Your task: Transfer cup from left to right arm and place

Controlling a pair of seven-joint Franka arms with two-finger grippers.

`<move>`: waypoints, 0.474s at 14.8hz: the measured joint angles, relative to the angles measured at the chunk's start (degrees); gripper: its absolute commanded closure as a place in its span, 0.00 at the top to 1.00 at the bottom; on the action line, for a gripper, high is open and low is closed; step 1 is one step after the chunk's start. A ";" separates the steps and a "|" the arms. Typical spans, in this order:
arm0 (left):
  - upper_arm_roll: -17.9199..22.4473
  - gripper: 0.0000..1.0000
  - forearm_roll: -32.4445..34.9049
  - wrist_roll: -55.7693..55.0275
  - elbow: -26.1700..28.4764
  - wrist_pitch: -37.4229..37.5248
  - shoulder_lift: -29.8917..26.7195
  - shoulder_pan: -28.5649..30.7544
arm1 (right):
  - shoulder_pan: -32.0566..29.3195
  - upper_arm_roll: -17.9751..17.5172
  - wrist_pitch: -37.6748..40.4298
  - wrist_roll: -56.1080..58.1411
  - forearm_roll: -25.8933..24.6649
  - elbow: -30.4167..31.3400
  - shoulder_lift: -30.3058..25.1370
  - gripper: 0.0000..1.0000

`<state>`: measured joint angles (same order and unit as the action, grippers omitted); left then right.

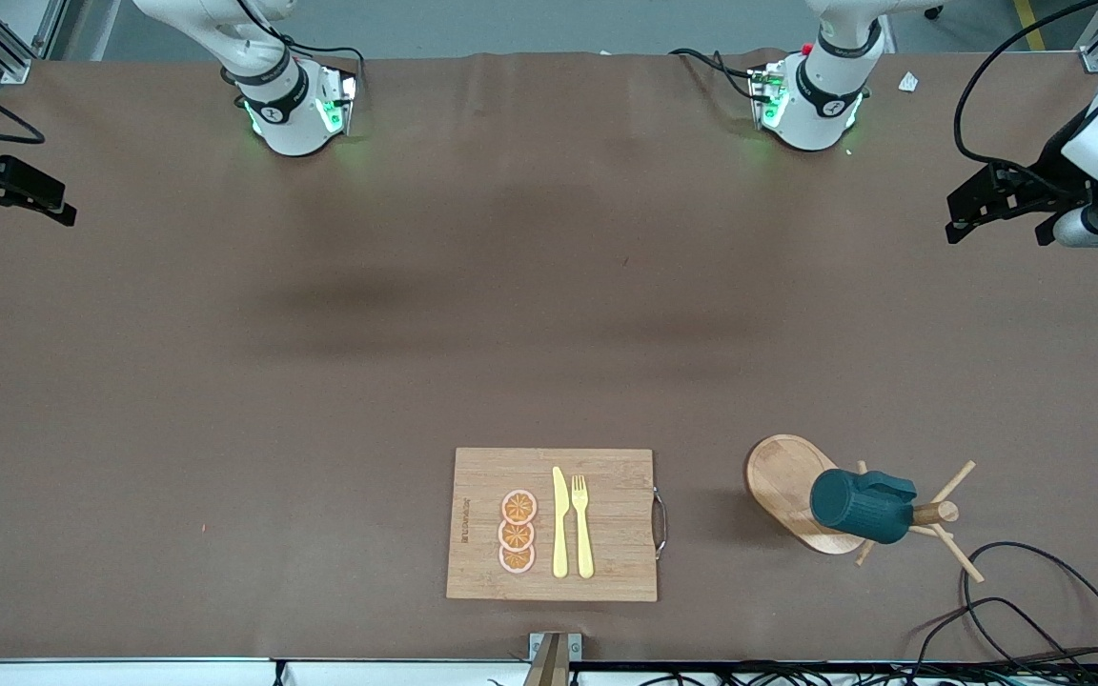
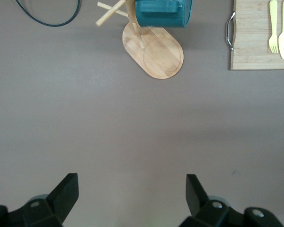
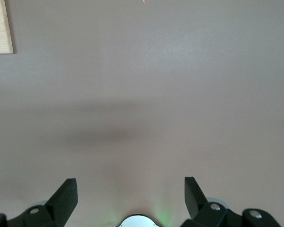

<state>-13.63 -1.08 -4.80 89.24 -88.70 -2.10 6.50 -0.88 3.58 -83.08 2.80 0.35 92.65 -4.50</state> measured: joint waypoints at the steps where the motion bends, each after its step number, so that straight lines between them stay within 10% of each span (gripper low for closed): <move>1: 0.00 1.00 -0.03 0.00 0.00 0.00 0.01 0.00 | 0.00 0.00 0.00 0.00 0.00 0.00 0.00 1.00; 7: 0.00 1.00 -0.07 0.11 0.00 0.00 0.57 0.00 | 0.00 0.00 0.00 0.00 0.00 0.00 0.00 1.00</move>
<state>-13.63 -1.15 -4.70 89.24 -88.70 -1.53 6.50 -0.88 3.58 -83.08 2.80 0.35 92.65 -4.50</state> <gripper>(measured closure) 0.000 0.000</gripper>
